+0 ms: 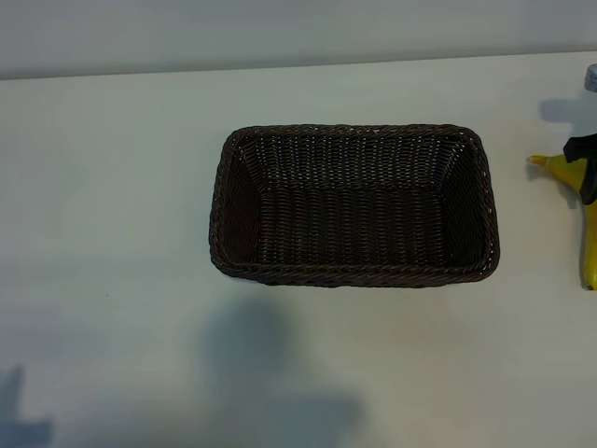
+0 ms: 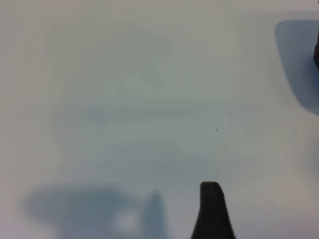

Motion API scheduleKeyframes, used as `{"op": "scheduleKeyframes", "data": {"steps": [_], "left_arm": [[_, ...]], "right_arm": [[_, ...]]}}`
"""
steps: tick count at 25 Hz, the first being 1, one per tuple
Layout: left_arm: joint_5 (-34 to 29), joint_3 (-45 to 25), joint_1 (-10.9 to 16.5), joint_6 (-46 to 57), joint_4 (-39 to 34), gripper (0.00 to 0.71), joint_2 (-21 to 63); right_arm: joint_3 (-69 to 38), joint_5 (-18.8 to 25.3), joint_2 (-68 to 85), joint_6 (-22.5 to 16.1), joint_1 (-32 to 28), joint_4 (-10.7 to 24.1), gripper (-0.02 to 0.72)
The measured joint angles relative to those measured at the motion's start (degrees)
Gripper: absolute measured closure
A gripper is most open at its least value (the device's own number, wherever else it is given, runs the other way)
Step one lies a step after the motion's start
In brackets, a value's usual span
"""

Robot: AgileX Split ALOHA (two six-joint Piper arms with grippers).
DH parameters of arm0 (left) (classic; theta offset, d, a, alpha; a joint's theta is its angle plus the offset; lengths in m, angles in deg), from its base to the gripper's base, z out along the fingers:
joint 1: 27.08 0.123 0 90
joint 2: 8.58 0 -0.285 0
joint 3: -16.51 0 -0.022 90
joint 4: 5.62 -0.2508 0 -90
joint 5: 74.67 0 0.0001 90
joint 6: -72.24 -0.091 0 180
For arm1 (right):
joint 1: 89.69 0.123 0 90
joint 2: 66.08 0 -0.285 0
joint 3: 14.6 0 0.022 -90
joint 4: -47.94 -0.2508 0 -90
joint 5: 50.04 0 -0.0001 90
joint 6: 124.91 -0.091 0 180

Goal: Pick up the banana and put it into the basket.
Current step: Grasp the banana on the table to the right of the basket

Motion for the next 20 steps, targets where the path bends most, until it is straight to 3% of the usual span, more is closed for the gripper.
{"op": "scheduleKeyframes", "data": {"steps": [16, 20], "left_arm": [[0.00, 0.00, 0.00, 0.11, 0.00, 0.169, 0.00], [0.00, 0.00, 0.00, 0.06, 0.00, 0.169, 0.00]], "right_arm": [[0.00, -2.66, -5.09, -0.36, 0.00, 1.66, 0.192], [0.00, -2.66, -5.05, -0.53, 0.00, 1.77, 0.259]]}}
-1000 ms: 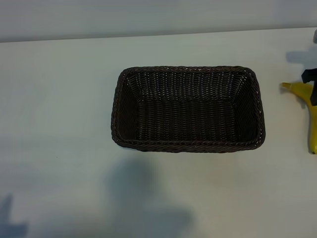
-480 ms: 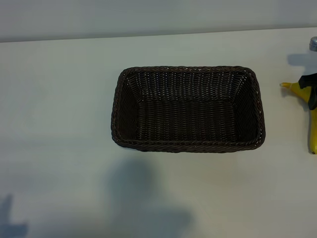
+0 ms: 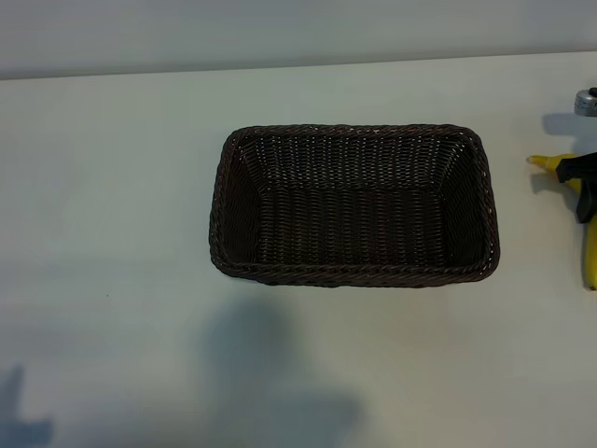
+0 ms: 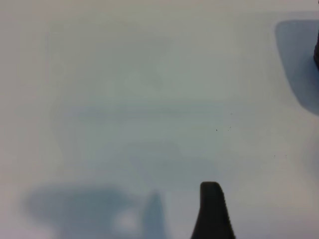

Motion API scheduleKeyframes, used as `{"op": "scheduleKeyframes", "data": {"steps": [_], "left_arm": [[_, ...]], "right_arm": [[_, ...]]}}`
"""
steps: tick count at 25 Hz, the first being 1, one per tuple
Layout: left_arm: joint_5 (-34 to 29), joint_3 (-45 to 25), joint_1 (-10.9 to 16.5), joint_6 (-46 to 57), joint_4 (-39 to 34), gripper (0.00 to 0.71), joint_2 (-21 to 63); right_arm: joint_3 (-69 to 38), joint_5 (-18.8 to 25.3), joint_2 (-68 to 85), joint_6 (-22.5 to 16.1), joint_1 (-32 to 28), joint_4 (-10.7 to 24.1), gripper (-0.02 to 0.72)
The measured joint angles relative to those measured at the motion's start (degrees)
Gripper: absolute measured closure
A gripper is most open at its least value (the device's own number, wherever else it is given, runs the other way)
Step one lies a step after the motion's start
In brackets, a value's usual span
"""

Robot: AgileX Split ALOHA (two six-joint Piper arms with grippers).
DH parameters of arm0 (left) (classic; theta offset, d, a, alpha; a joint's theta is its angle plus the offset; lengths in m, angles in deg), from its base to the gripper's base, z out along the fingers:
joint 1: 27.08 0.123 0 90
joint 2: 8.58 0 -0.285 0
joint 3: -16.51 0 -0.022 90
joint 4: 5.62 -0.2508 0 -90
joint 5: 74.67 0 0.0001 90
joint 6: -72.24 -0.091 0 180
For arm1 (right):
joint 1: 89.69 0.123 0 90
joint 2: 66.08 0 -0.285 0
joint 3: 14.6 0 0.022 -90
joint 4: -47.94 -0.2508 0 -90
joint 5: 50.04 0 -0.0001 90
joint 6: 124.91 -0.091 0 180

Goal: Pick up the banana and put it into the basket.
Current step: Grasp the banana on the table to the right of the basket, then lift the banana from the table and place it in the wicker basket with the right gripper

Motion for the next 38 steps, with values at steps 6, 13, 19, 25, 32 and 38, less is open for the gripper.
{"op": "scheduleKeyframes", "data": {"steps": [6, 13, 19, 25, 32, 38], "left_arm": [[0.00, 0.00, 0.00, 0.00, 0.00, 0.169, 0.00], [0.00, 0.00, 0.00, 0.00, 0.00, 0.169, 0.00], [0.00, 0.00, 0.00, 0.00, 0.00, 0.169, 0.00], [0.00, 0.00, 0.00, 0.00, 0.00, 0.169, 0.00], [0.00, 0.00, 0.00, 0.00, 0.00, 0.169, 0.00], [0.00, 0.00, 0.00, 0.00, 0.00, 0.169, 0.00]], "right_arm": [[0.00, 1.35, 0.28, -0.25, 0.00, 0.65, 0.279], [0.00, 4.61, 7.72, -0.68, 0.00, 0.77, 0.279], [0.00, 10.52, 14.45, -0.91, 0.00, 0.77, 0.279], [0.00, 12.87, 15.94, -1.12, 2.23, 0.56, 0.279], [5.15, 16.46, 15.94, -3.37, 9.66, -0.35, 0.279], [12.47, 18.56, 14.27, -3.64, 17.76, -0.36, 0.279]]}}
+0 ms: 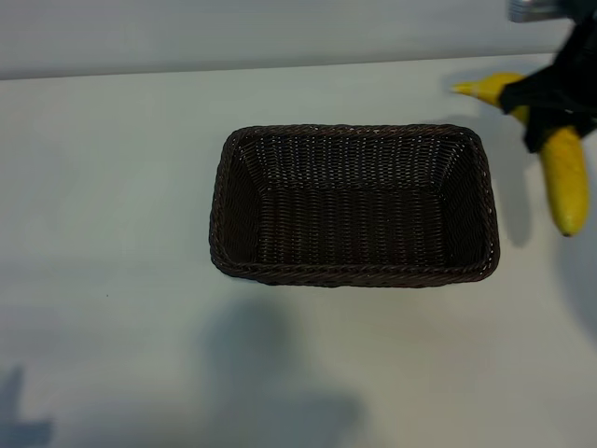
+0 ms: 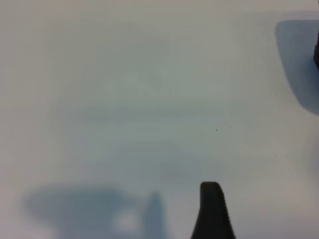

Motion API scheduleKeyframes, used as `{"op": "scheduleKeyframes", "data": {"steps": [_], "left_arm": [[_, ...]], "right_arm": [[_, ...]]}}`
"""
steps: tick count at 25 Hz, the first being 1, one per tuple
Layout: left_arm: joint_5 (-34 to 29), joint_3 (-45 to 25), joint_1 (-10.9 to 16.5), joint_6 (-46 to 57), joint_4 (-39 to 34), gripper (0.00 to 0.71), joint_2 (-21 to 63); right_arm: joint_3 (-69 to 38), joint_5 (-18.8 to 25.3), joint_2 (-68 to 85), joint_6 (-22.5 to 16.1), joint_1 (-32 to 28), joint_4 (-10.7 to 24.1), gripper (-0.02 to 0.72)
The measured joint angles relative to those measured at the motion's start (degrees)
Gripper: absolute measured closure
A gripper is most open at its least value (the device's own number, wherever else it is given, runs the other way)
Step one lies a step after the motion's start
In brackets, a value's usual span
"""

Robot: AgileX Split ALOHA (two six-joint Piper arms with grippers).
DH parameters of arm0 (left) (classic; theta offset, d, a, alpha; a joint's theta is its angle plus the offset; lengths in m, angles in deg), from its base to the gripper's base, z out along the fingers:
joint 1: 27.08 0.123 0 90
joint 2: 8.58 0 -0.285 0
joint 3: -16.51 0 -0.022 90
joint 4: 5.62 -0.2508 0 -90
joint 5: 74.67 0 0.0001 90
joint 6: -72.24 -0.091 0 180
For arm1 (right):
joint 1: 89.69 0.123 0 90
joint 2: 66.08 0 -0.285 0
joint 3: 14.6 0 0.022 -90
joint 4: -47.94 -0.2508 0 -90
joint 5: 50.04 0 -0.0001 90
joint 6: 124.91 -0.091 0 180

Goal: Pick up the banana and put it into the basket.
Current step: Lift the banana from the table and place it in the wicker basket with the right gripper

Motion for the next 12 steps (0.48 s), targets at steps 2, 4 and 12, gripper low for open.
{"op": "scheduleKeyframes", "data": {"steps": [2, 4, 12], "left_arm": [[0.00, 0.00, 0.00, -0.08, 0.00, 0.169, 0.00], [0.00, 0.00, 0.00, -0.08, 0.00, 0.169, 0.00], [0.00, 0.00, 0.00, -0.08, 0.00, 0.169, 0.00]], "right_arm": [[2.18, 0.13, -1.59, 0.00, 2.75, -0.04, 0.279], [4.25, 0.21, -3.59, 0.00, 5.20, -0.04, 0.279], [6.66, -1.87, -5.78, 11.97, 15.91, 0.60, 0.279]]}}
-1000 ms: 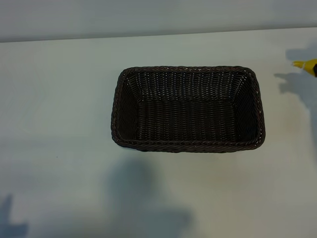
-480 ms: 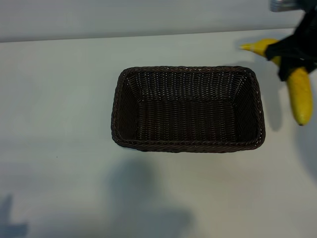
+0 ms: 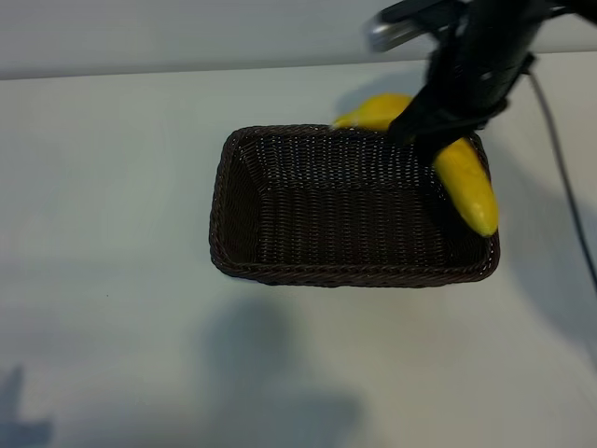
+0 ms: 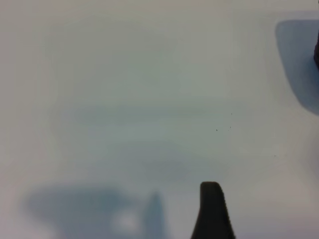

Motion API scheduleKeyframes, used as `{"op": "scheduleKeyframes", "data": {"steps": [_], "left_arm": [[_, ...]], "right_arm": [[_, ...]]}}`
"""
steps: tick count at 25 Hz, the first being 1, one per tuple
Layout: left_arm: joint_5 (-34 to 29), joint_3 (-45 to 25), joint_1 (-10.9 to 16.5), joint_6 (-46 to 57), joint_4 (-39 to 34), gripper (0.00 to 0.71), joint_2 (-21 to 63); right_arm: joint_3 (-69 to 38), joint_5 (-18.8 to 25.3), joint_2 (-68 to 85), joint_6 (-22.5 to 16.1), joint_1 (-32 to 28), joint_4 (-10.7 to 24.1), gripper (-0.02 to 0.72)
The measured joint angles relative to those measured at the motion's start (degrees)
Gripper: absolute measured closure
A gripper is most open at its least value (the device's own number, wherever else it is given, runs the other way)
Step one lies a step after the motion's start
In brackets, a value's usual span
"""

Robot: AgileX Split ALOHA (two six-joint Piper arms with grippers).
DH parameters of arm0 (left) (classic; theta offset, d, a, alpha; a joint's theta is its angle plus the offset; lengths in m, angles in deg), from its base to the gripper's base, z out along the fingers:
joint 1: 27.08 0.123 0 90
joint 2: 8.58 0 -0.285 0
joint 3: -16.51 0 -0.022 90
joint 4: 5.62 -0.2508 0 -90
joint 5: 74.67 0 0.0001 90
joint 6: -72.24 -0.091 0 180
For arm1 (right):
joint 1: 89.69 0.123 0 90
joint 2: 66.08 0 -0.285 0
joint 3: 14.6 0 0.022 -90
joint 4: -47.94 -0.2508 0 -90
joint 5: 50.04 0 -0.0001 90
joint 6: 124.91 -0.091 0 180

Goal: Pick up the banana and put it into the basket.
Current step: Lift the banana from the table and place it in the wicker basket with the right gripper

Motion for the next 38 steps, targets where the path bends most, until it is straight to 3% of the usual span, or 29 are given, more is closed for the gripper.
{"op": "scheduleKeyframes", "data": {"steps": [7, 12, 17, 23, 30, 38], "left_arm": [[0.00, 0.00, 0.00, 0.00, 0.00, 0.169, 0.00], [0.00, 0.00, 0.00, 0.00, 0.00, 0.169, 0.00], [0.00, 0.00, 0.00, 0.00, 0.00, 0.169, 0.00], [0.00, 0.00, 0.00, 0.00, 0.00, 0.169, 0.00], [0.00, 0.00, 0.00, 0.11, 0.00, 0.169, 0.00], [0.00, 0.00, 0.00, 0.11, 0.00, 0.169, 0.00]], "right_arm": [[0.23, -4.52, -0.19, 20.72, 6.73, 5.31, 0.279], [0.23, -5.90, -1.79, 28.22, 7.89, 5.82, 0.279], [0.23, -6.23, -3.89, 29.00, 7.93, 6.35, 0.279], [0.23, -10.49, -5.75, 29.09, 7.93, 4.31, 0.279], [0.28, -12.14, -9.34, 29.14, 7.93, 4.16, 0.279], [0.28, -13.18, -10.28, 27.40, 7.93, 4.16, 0.279]]}}
